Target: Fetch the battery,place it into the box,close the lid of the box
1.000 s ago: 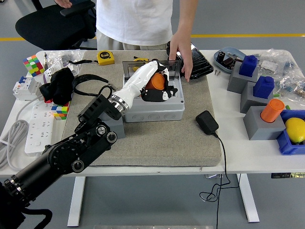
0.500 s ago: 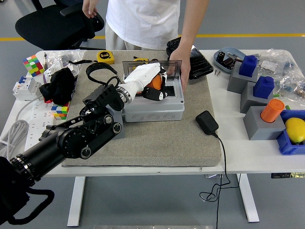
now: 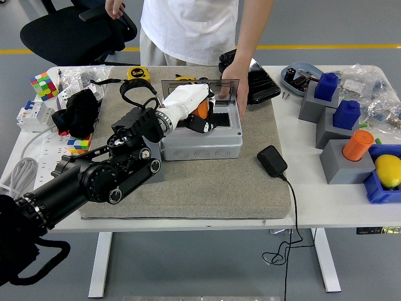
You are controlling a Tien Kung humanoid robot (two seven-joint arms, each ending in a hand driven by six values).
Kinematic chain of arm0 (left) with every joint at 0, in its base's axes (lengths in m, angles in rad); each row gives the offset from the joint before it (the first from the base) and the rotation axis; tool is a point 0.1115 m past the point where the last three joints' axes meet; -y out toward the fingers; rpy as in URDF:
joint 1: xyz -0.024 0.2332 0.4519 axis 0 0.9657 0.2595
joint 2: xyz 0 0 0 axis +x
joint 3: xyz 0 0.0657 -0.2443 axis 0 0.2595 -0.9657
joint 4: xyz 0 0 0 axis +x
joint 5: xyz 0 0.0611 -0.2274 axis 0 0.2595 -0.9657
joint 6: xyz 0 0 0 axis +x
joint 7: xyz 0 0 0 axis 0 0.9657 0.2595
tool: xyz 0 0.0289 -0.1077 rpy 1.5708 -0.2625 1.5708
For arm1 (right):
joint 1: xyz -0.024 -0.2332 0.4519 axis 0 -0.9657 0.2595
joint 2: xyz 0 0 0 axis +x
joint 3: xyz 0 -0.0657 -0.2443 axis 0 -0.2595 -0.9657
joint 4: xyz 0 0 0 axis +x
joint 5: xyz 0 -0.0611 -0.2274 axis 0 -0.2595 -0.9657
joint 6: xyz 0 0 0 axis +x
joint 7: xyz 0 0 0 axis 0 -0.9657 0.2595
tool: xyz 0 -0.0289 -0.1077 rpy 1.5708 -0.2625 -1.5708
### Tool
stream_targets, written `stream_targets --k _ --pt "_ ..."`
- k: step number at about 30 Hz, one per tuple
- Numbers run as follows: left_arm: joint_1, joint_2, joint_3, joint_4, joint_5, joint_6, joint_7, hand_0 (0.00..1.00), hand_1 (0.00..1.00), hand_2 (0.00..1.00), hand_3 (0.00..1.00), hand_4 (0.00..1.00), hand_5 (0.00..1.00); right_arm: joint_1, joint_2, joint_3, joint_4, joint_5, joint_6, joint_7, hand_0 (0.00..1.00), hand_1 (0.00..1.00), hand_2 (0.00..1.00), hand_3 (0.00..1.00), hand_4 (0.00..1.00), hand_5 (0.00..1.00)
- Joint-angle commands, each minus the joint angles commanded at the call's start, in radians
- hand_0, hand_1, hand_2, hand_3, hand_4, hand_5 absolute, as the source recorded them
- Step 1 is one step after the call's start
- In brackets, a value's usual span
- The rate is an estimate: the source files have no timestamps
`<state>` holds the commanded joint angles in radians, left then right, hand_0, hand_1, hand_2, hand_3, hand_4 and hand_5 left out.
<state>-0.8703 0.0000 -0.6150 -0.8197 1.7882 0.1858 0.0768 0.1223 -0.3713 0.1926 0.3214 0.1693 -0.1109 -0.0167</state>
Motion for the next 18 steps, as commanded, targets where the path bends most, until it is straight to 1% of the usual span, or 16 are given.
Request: stream_targets --k 1,2,7,8,14,15,18 --pt "-0.003 0.0 0.005 0.002 -0.001 0.003 -0.002 0.242 0.178 0.184 0.26 0.897 0.002 0.0 0.0 -0.001 0.0 0.001 0.0 0.0 0.573 0.627 0.654 0.548 0.933 0.487" --pt "-0.006 0.0 0.009 0.003 -0.002 0.005 -0.004 0.246 0.202 0.212 0.268 0.909 0.002 0.0 0.0 -0.003 0.0 0.001 0.0 0.0 0.575 0.627 0.654 0.548 0.933 0.488" --pt "-0.013 0.0 0.018 0.006 -0.001 0.012 -0.011 0.246 0.202 0.212 0.268 0.909 0.002 0.003 0.0 0.0 0.002 -0.005 -0.001 0.001 0.575 0.627 0.654 0.548 0.933 0.488" --pt "-0.013 0.0 0.019 0.006 -0.002 0.013 -0.013 0.338 0.474 0.431 0.478 0.955 0.01 0.003 0.0 0.001 0.003 -0.006 -0.001 0.001 0.576 0.627 0.654 0.548 0.933 0.488" --pt "-0.012 0.0 0.025 0.008 -0.003 0.011 -0.017 0.338 0.474 0.431 0.478 0.955 0.01 0.002 0.001 0.001 0.003 -0.007 -0.001 0.001 0.576 0.627 0.654 0.548 0.933 0.488" --pt "-0.011 0.0 0.026 0.009 -0.003 0.011 -0.018 0.499 0.682 0.673 0.742 0.998 0.118 0.002 0.001 0.0 0.003 -0.006 0.0 0.001 0.575 0.627 0.654 0.548 0.933 0.488" --pt "-0.007 0.0 0.026 0.01 0.0 0.011 -0.019 0.499 0.682 0.673 0.742 0.998 0.118 0.0 0.001 0.0 0.002 -0.005 0.0 0.001 0.575 0.627 0.654 0.548 0.933 0.488"
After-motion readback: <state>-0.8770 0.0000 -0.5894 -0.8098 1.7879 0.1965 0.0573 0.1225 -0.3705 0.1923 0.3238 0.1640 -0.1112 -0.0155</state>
